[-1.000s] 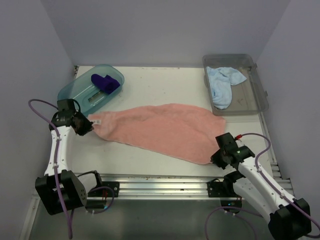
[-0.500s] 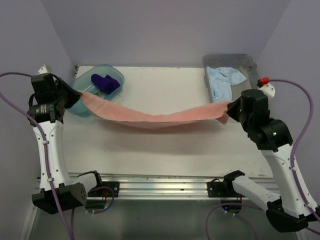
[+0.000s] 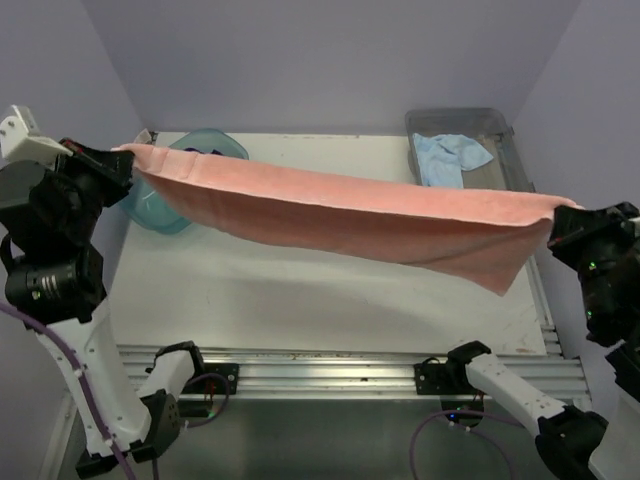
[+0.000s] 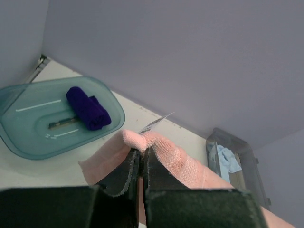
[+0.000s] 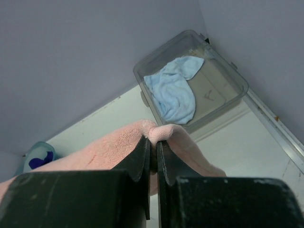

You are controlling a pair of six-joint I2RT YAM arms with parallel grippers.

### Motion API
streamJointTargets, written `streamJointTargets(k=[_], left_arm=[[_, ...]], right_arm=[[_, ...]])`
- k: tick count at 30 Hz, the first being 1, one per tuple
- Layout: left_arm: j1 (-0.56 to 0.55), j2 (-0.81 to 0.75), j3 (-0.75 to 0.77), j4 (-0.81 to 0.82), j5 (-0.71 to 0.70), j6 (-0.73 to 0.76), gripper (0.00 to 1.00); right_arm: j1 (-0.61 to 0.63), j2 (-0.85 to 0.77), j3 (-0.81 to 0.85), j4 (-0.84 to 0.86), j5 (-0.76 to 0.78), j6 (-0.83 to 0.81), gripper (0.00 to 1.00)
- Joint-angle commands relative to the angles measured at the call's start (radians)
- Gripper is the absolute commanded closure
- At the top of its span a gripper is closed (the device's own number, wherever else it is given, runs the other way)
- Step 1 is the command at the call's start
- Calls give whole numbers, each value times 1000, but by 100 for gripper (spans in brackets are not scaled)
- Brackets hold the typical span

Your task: Roll the towels

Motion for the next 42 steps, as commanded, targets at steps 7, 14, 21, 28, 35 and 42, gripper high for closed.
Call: streamJointTargets(k=[7, 14, 21, 28, 35, 42], left_arm=[[-24, -261, 71, 18, -115, 59, 100], [-109, -365, 71, -38, -282, 55, 100], [-125, -345, -288, 11, -263, 76, 100], [-125, -178, -742, 263, -243, 55, 100], [-122, 146, -798, 347, -221, 36, 100], [-108, 349, -687, 368, -221, 41, 100]], right_arm=[[-3, -103, 162, -230, -5, -12, 100], [-5, -127, 147, -371, -56, 15, 100], [-3, -183, -316, -158, -17, 15, 100], [-6, -50, -772, 201, -13, 2, 100], [-84, 309, -819, 482, -40, -57, 100], [-209, 520, -716, 589, -123, -133, 100]])
